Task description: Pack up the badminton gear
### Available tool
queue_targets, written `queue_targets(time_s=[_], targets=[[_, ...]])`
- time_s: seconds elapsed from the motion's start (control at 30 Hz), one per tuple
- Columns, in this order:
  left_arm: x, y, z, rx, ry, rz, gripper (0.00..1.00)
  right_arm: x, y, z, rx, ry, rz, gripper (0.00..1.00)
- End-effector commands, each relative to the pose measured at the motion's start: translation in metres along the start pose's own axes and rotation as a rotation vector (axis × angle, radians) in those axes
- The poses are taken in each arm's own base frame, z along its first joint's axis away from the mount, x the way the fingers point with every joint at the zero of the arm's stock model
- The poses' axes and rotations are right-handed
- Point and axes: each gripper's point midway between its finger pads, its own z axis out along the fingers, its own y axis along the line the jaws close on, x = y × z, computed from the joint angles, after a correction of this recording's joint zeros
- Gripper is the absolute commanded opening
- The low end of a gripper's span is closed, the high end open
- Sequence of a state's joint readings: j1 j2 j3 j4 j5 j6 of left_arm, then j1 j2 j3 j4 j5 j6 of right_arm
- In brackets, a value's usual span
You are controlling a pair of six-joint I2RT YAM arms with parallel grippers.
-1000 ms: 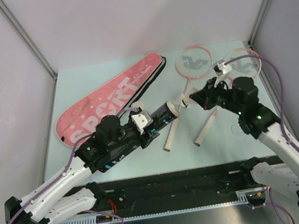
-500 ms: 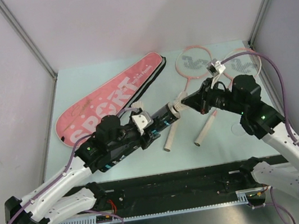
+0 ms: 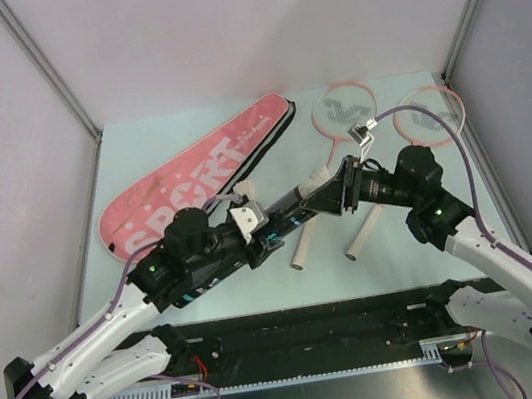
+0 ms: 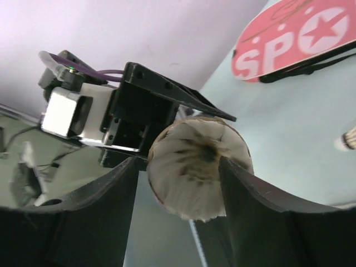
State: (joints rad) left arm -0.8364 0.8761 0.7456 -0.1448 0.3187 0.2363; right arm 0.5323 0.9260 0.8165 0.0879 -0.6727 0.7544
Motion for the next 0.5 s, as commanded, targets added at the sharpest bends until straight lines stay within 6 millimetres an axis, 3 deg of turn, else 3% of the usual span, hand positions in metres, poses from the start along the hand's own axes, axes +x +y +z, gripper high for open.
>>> queue_targets(time_s=[0.0,0.07,0.2,0.27,0.33,0.37,0.43,0.47], targets=[[-0.027,-0.003,-0.005,0.021,-0.097,0.051,0.20,-0.013,0.038,-0.001,-0.239,-0.072,0.106,0.66],[-0.028,-0.002,-0.005,0.021,-0.100,0.052,0.20,-0.007,0.037,0.003,-0.272,-0.039,0.169,0.65],[-0.026,-0.001,-0.006,0.010,-0.097,0.050,0.20,-0.012,0.046,-0.003,-0.282,-0.068,0.096,0.69],[-0.028,0.001,-0.006,-0.003,-0.099,0.051,0.20,-0.029,0.036,-0.014,-0.198,-0.130,-0.016,0.69],[-0.026,0.007,-0.006,-0.036,-0.089,0.046,0.20,-0.037,0.013,-0.029,-0.062,-0.183,-0.040,0.74],[-0.024,0.016,-0.007,-0.089,-0.076,0.034,0.20,-0.054,0.004,-0.046,0.011,-0.270,-0.117,0.76],[-0.022,0.028,-0.008,-0.154,-0.059,0.022,0.20,-0.065,-0.024,-0.060,0.142,-0.322,-0.090,0.78],[-0.022,0.032,-0.009,-0.178,-0.057,0.011,0.20,-0.080,-0.047,-0.073,0.247,-0.395,-0.069,0.79]])
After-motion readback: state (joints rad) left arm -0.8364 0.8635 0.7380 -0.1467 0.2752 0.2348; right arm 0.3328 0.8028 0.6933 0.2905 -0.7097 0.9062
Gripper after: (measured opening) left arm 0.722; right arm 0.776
